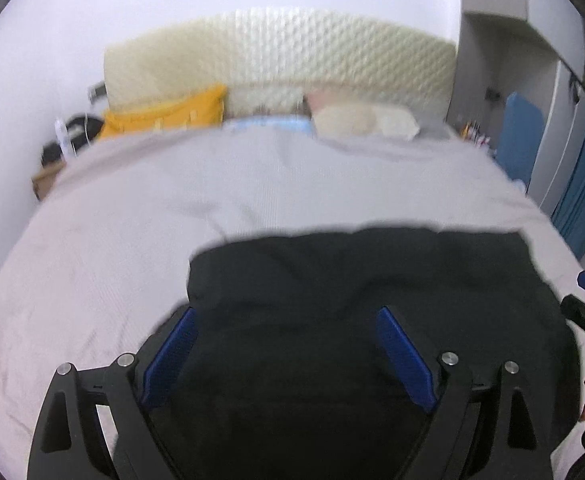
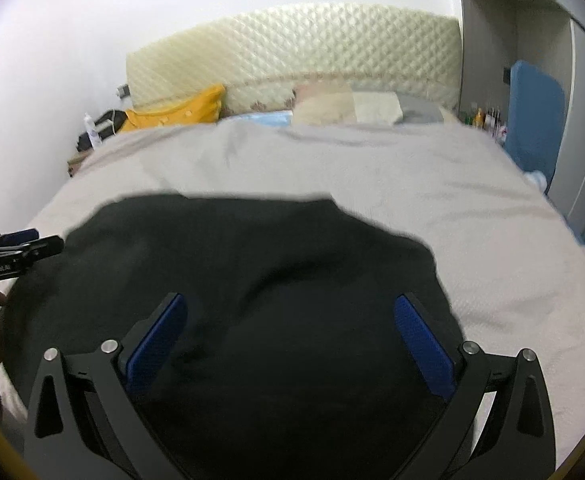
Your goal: Fold large clothes
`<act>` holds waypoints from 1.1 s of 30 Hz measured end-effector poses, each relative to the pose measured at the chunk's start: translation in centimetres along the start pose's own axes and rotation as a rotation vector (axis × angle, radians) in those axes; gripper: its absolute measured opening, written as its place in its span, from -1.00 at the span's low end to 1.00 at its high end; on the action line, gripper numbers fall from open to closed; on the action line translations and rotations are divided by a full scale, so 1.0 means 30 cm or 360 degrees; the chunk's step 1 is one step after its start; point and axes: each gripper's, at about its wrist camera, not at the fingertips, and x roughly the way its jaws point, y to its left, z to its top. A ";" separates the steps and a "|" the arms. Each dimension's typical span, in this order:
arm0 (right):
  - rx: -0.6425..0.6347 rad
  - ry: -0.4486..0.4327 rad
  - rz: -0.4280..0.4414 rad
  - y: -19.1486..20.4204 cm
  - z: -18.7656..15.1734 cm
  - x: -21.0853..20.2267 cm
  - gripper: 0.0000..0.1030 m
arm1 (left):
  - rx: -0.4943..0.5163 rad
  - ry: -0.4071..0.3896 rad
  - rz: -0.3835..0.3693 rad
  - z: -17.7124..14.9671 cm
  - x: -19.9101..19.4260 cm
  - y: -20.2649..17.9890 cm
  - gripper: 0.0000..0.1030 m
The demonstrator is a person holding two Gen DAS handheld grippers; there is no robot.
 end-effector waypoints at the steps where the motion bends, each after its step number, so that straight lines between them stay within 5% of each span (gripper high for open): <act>1: -0.0014 -0.0031 0.0000 0.018 0.019 -0.044 1.00 | -0.0009 -0.0041 -0.0006 0.018 -0.049 -0.011 0.77; 6: -0.0101 -0.0189 -0.0034 0.117 0.078 -0.294 1.00 | -0.0033 -0.0198 -0.0057 0.058 -0.313 -0.064 0.77; 14: -0.0023 -0.0512 -0.0018 0.185 0.089 -0.695 1.00 | 0.0022 -0.0293 0.0007 0.024 -0.643 -0.141 0.77; 18: -0.0073 -0.0666 -0.0086 0.231 0.074 -0.859 1.00 | -0.0013 -0.0349 -0.0062 -0.007 -0.787 -0.170 0.80; 33: -0.0099 -0.0819 0.0045 0.380 -0.071 -1.111 1.00 | -0.0026 -0.0408 -0.0091 -0.235 -1.007 -0.186 0.81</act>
